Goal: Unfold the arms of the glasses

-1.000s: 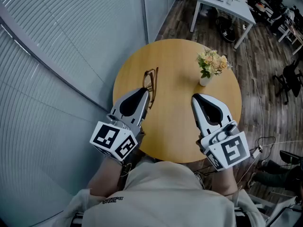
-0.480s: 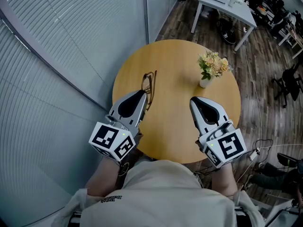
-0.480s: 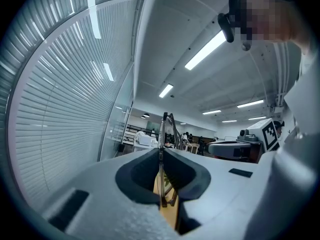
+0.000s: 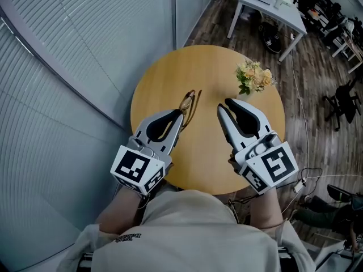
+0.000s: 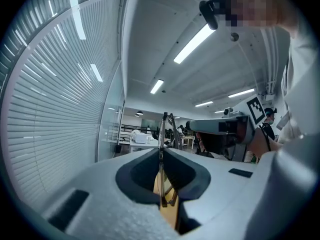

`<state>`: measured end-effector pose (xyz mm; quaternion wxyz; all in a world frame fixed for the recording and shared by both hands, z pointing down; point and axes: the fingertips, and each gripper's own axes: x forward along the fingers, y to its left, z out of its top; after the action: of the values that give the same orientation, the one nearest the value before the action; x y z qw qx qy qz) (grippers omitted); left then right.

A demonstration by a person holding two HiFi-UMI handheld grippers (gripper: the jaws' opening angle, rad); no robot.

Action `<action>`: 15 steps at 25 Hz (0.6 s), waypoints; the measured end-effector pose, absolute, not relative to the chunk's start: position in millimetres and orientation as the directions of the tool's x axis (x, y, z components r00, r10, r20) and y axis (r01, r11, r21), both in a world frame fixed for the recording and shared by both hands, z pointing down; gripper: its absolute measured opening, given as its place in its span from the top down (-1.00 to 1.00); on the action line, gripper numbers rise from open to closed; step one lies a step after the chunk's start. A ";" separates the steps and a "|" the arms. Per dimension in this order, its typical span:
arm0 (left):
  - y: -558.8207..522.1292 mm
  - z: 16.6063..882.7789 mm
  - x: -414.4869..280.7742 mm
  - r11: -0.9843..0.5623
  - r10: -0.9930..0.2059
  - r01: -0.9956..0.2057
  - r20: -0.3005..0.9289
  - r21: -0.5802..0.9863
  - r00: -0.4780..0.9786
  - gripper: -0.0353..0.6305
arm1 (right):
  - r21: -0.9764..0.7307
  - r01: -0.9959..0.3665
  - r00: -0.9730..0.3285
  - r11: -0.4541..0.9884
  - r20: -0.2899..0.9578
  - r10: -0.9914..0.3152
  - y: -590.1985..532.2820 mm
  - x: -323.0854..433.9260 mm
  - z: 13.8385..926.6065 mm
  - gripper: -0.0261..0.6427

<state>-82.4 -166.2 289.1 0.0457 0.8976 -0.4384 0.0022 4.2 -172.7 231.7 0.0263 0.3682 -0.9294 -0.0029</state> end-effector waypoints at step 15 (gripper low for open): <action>-156.2 294.5 -45.0 -0.680 -0.729 -0.732 0.065 0.045 0.682 0.77 | 0.009 -0.684 -0.729 0.730 0.045 -0.683 -190.8 -2.3 224.9 0.64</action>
<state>-45.0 -156.2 294.5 0.0335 0.9164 -0.3984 0.0207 -2.3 -190.8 224.9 0.0227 0.3677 -0.9297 0.0040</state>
